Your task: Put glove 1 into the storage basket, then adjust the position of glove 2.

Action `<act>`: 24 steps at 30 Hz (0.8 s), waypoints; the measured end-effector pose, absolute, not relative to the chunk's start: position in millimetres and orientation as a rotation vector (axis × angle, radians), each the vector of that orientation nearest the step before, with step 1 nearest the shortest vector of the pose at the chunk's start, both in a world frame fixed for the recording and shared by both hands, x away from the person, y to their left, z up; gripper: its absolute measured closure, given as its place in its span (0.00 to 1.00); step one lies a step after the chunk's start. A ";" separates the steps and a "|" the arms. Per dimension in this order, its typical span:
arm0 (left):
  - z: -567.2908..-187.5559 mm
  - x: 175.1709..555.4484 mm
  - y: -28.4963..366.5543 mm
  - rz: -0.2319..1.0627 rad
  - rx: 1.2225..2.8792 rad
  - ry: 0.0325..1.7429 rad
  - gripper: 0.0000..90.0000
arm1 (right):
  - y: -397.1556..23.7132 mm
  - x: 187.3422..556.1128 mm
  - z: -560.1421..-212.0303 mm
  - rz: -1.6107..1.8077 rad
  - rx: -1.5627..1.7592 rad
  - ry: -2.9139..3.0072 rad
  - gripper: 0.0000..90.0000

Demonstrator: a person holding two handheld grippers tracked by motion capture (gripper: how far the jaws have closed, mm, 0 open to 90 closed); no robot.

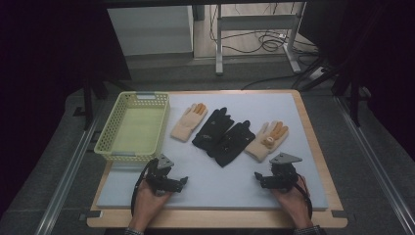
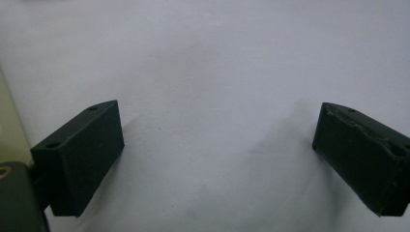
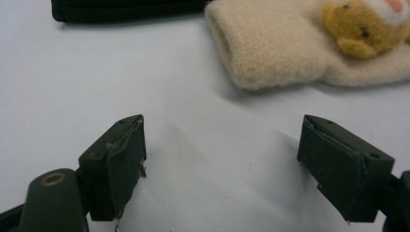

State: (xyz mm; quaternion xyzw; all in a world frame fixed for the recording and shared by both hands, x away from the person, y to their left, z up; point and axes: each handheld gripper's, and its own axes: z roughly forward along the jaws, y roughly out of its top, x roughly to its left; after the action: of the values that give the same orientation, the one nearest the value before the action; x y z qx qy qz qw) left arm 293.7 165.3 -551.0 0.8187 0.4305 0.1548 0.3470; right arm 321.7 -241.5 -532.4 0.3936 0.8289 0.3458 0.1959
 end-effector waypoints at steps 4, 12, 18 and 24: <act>-551.0 293.7 165.3 0.402 2.124 1.116 0.05 | -241.4 321.8 -532.1 0.967 1.104 2.324 0.19; -551.0 293.8 165.4 0.401 2.123 1.117 0.05 | -241.4 322.8 -531.1 0.971 1.117 2.320 0.20; -551.0 293.7 165.4 0.401 2.123 1.116 0.05 | -240.1 325.2 -524.1 0.999 1.119 2.320 0.22; -551.0 293.7 165.4 0.402 2.123 1.116 0.05 | -236.7 328.5 -517.6 1.011 1.123 2.334 0.22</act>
State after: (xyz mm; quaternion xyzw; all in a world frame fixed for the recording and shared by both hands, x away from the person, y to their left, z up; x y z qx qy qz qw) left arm 293.7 165.4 -551.0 0.8186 0.4304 0.1549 0.3473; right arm 328.5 -236.7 -517.6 0.3974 0.8258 0.3576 0.1795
